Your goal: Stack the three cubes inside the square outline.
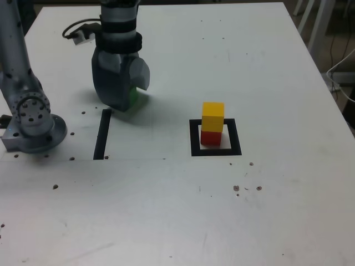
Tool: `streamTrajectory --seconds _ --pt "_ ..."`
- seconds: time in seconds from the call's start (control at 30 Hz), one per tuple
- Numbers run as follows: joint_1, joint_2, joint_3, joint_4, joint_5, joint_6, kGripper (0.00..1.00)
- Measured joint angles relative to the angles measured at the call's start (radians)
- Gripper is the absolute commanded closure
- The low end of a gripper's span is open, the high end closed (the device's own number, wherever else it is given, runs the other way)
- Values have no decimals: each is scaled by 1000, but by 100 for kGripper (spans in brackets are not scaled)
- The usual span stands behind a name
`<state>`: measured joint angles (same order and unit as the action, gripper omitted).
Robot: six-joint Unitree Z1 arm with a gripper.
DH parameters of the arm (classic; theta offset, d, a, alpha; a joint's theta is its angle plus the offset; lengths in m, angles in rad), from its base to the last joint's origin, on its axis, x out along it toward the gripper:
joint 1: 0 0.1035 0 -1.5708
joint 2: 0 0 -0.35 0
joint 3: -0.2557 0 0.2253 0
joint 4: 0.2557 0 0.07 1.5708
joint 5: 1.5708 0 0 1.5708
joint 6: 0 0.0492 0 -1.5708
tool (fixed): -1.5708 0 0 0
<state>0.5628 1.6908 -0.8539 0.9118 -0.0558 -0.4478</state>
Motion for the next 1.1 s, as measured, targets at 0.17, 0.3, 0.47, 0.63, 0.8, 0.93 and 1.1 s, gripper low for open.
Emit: streamTrajectory --seconds 0.17,0.3,0.47,0.63,0.8,0.93,1.1 --pt "0 0 -5 0 14 0 42" --pt "1 0 -12 0 31 -3 49" --pt "3 3 -17 -4 51 -8 61" --pt "3 3 -25 -32 71 -8 86" --pt "-3 -2 -28 -60 82 -6 92" --pt "-3 -3 -29 -62 82 -1 93" --pt "-12 -6 -30 -63 85 11 97"
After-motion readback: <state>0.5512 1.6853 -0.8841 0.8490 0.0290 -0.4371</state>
